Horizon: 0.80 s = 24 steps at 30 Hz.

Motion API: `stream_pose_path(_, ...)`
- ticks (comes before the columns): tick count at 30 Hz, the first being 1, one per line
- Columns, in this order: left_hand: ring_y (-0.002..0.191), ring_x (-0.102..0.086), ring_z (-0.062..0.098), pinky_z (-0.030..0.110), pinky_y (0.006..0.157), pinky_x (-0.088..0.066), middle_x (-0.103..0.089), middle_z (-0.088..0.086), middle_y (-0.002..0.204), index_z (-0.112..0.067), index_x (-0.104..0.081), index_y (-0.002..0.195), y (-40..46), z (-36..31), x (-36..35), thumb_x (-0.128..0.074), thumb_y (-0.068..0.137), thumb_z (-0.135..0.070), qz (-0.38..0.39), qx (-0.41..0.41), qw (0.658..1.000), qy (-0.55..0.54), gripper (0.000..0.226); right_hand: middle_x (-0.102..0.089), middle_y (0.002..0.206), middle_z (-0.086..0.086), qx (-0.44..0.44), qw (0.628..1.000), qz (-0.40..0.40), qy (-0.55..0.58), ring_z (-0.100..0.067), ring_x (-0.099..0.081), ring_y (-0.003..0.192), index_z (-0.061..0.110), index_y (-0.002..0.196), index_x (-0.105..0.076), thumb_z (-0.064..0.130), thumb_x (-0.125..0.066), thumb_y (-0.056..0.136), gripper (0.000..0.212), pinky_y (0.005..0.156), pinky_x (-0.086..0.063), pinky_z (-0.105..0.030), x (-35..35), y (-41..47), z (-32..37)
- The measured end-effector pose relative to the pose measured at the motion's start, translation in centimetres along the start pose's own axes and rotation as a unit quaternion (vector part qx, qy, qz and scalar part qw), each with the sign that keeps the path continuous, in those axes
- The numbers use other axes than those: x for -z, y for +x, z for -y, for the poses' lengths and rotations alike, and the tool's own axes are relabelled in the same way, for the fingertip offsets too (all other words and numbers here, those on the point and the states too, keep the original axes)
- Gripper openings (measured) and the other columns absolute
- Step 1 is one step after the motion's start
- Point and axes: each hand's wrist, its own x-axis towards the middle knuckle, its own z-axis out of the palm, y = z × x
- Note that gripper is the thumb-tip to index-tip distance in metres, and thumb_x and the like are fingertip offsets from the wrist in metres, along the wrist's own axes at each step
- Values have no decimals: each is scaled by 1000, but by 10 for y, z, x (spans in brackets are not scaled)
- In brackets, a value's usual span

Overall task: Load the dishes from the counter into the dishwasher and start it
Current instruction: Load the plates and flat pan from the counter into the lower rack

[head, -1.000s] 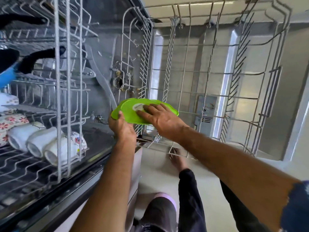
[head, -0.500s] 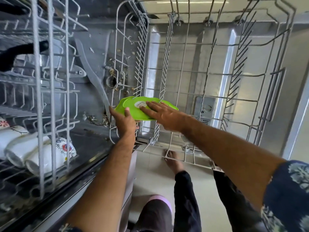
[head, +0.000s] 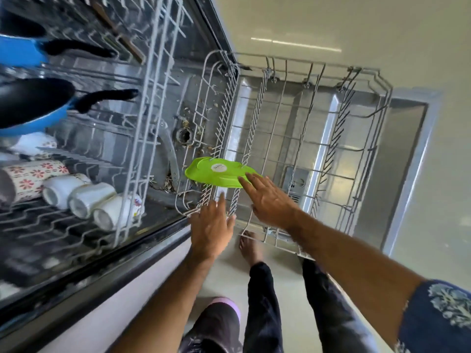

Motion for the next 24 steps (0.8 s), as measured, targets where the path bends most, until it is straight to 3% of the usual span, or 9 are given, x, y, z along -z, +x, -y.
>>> stream_pose_path(2,141,-38,33,54,109,-38,-38,14,156,-15,-26,156,-30,-4,16,-43,97,-55,13,-48,999,18,73,-25,160,-21,-8,1000,8,-20,-38,-24,148,8,156,-21,23,-62,90,79,121,-17,-53,20,-35,12)
stream_pose_path(4,151,-20,33,59,117,-24,-22,13,164,-14,-25,157,-56,-7,41,-41,97,-55,-15,-65,998,16,75,-27,159,-20,-9,999,-6,-41,-38,-28,146,8,155,-24,36,-65,89,83,118,-19,-57,43,-67,26)
stream_pose_path(9,155,2,31,57,121,-14,0,13,167,-12,-10,160,-137,-11,108,-34,99,-59,-78,-90,993,5,81,-18,163,-15,-1,994,1,-110,-32,-18,151,13,158,-12,63,-30,94,83,120,-17,-57,102,-134,75)
stream_pose_path(14,154,6,29,55,123,-10,8,12,167,-12,-1,160,-233,-8,146,-21,98,-62,-87,-38,995,-33,82,-1,166,-10,50,989,8,-139,-27,-2,153,15,159,-2,62,-34,96,85,122,-9,-54,150,-185,142)
stream_pose_path(18,155,3,29,56,123,-12,10,13,167,-12,2,160,-302,9,152,-21,99,-60,-82,-5,996,-42,81,-2,166,-8,79,985,25,-150,-25,-1,153,17,159,-1,62,-38,96,85,123,-3,-52,164,-214,194)
stream_pose_path(24,151,-22,33,57,118,-27,-16,14,165,-10,-23,157,-417,71,141,-29,98,-52,-134,72,984,-88,73,-4,166,-5,165,969,25,-182,-23,1,153,16,159,-7,67,-23,94,84,122,7,-45,143,-239,309)
